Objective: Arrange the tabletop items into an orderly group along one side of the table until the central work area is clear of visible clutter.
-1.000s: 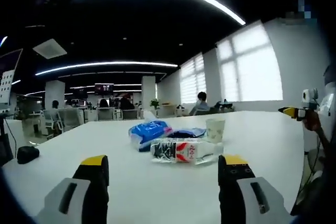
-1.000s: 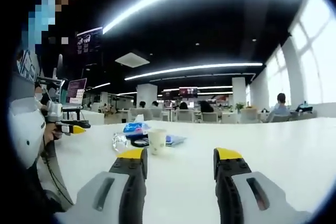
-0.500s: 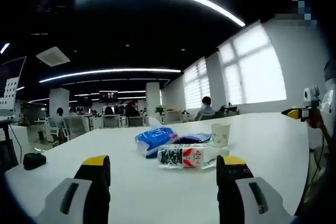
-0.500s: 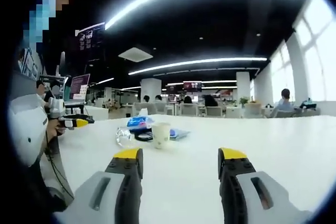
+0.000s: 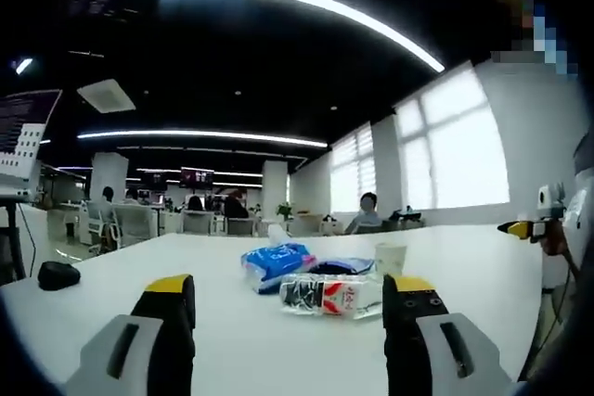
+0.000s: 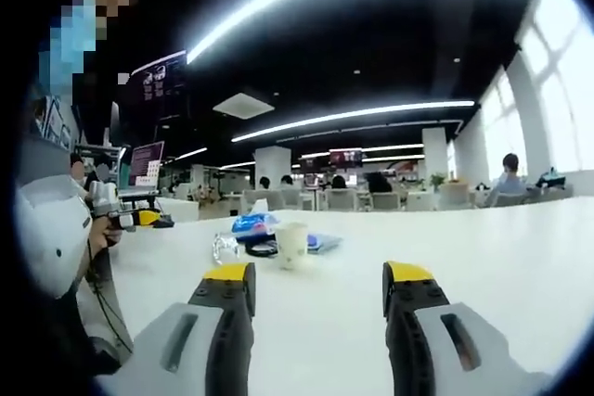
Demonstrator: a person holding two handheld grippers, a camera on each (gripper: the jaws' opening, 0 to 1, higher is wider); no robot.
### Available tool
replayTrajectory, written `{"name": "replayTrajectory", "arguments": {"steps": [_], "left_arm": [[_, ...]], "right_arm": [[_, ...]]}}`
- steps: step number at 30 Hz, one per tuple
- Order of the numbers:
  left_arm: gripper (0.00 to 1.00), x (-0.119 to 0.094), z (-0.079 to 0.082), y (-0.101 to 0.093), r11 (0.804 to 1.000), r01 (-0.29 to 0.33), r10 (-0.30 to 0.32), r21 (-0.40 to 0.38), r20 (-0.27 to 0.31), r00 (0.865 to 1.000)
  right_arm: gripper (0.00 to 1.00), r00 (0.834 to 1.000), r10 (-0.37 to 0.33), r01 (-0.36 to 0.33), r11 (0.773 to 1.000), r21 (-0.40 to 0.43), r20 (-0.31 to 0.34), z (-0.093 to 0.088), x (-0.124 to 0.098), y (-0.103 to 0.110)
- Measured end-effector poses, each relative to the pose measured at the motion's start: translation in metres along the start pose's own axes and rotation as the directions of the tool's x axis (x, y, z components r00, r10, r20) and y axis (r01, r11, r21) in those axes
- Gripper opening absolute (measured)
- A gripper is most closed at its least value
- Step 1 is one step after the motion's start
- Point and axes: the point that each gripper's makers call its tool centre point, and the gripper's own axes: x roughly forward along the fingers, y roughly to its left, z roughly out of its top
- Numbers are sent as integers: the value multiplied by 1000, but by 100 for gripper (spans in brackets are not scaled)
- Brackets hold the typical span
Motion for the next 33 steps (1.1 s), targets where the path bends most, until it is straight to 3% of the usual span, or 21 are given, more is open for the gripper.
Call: {"name": "replayTrajectory", "arguments": {"steps": [1,2,4,8,13,17,19,22,25,27,30,33], "left_arm": [[82,0,1,0,1000,-1,1,17,4,1000],[80,-1,9,-1,999,1,-3,40,59,998],[77,-4,16,-3,1000,8,-11,29,103,995],[72,-4,14,-6,999,32,-34,24,95,995],[72,-2,18,-12,998,55,-57,19,122,991],[68,-2,22,-14,997,74,-76,23,136,988],[68,-3,29,-12,998,61,-61,6,180,982],[68,-2,29,-8,999,53,-50,-11,182,982],[71,1,23,-4,999,40,-39,-8,141,989],[74,2,21,-3,999,37,-37,2,139,990],[82,3,33,-6,995,44,-64,94,220,973],[85,4,26,-13,991,83,-99,103,160,982]], "right_arm": [[51,1000,-3,3,1000,-4,11,2,-1,-1],[50,1000,-5,5,1000,-7,14,3,-1,-1],[47,1000,-9,10,1000,-22,25,5,-1,-1],[48,1000,6,-5,1000,-11,13,-1,0,2],[49,997,69,-70,994,86,14,-9,7,17],[49,997,78,-78,996,53,-12,-13,12,23],[48,995,98,-98,995,33,-22,-14,16,29],[50,993,105,-104,994,20,-56,-19,20,32],[49,991,103,-103,995,0,-81,-21,23,33],[55,989,103,-104,995,1,-101,-22,25,34],[66,992,71,-74,997,-19,-106,-19,29,29],[65,995,55,-57,998,-26,-82,-11,33,27]]}}
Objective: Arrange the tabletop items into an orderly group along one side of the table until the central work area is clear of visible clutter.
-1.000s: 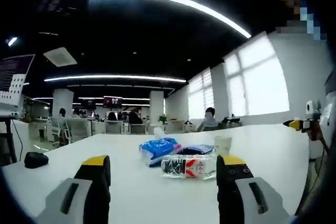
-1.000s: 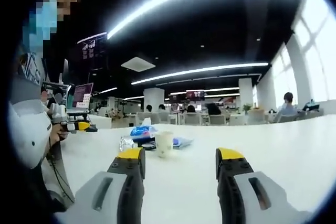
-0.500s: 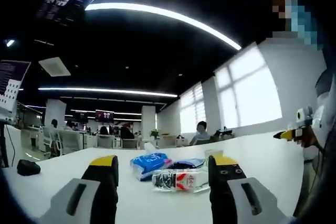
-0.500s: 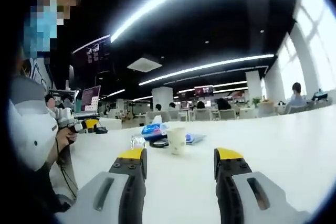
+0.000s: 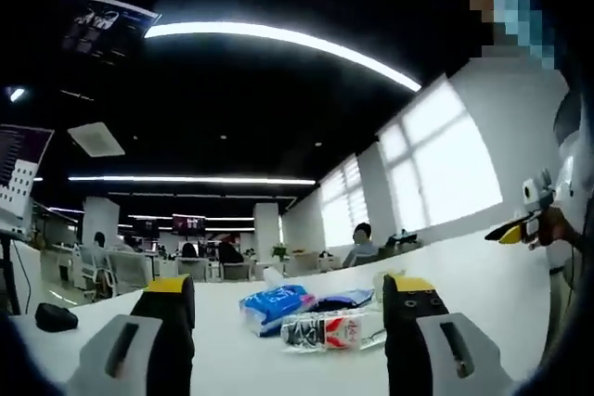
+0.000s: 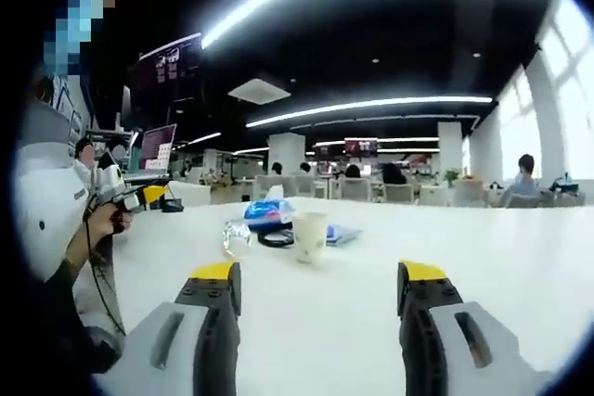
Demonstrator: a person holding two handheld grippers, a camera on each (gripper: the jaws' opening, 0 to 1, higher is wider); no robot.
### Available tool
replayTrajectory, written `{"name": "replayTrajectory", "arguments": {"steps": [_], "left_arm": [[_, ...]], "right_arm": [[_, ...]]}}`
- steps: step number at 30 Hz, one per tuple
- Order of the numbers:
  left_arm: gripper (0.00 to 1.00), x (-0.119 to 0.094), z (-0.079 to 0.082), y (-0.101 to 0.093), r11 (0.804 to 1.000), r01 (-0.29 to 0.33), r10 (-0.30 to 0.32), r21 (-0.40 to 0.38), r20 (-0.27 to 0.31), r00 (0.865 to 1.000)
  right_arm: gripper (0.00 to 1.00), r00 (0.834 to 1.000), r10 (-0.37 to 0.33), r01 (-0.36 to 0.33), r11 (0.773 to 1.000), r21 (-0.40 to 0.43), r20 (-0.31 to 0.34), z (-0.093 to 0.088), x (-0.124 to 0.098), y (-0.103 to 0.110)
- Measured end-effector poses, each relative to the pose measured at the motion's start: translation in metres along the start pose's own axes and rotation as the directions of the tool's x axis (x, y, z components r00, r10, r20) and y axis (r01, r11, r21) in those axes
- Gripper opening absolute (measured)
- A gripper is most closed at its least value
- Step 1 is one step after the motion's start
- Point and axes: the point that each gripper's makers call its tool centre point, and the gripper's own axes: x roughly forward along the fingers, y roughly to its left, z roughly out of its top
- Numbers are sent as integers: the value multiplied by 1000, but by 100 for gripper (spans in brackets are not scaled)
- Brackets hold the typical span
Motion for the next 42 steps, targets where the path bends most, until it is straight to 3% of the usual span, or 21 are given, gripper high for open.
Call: {"name": "replayTrajectory", "arguments": {"steps": [2,6,9,11,12,15,19,23,26,30,32,34,36,39,41,42], "left_arm": [[85,0,-7,1,1000,1,0,21,-51,999],[85,-2,-24,5,999,-6,-2,-46,-162,987],[84,-3,-28,6,995,-9,-10,-104,-184,983],[82,-5,-28,10,993,-4,-19,-121,-188,982],[81,-6,-29,10,993,-1,-22,-118,-190,981],[80,-9,-32,13,996,-8,-11,-92,-211,977],[77,-11,-36,18,996,-12,-9,-85,-236,972],[65,-11,-35,16,994,24,-50,-109,-240,969],[64,-10,-34,11,989,47,-79,-142,-229,970],[64,-9,-43,16,993,38,-68,-112,-278,958],[63,-8,-47,16,994,46,-77,-104,-315,946],[60,-6,-45,14,993,69,-98,-101,-318,943],[60,-5,-44,13,992,79,-108,-103,-315,943],[60,1,-38,14,990,88,-117,-114,-283,952],[60,4,-37,15,989,91,-120,-116,-281,952],[60,5,-38,16,990,91,-119,-110,-285,951]], "right_arm": [[69,1000,-1,1,1000,1,16,3,2,0],[64,996,20,-24,999,-41,-82,-13,10,8],[69,983,62,-68,997,-30,-175,-28,16,21],[67,973,99,-113,992,-54,-210,-33,20,31],[65,976,102,-124,986,-108,-190,-30,24,35],[66,976,113,-135,984,-115,-186,-28,31,44],[68,971,159,-161,987,3,-179,-24,41,54],[70,976,157,-156,988,20,-150,-16,48,53],[76,980,146,-142,989,42,-133,-12,52,53],[78,988,147,-145,988,46,-40,7,57,57],[78,988,153,-151,987,58,-18,14,58,57],[78,982,186,-186,977,106,6,22,61,61],[81,979,204,-205,970,129,20,25,62,62],[85,968,214,-234,959,161,132,46,65,61],[80,974,202,-216,966,143,102,43,67,60],[77,981,189,-194,975,108,52,37,70,58]]}}
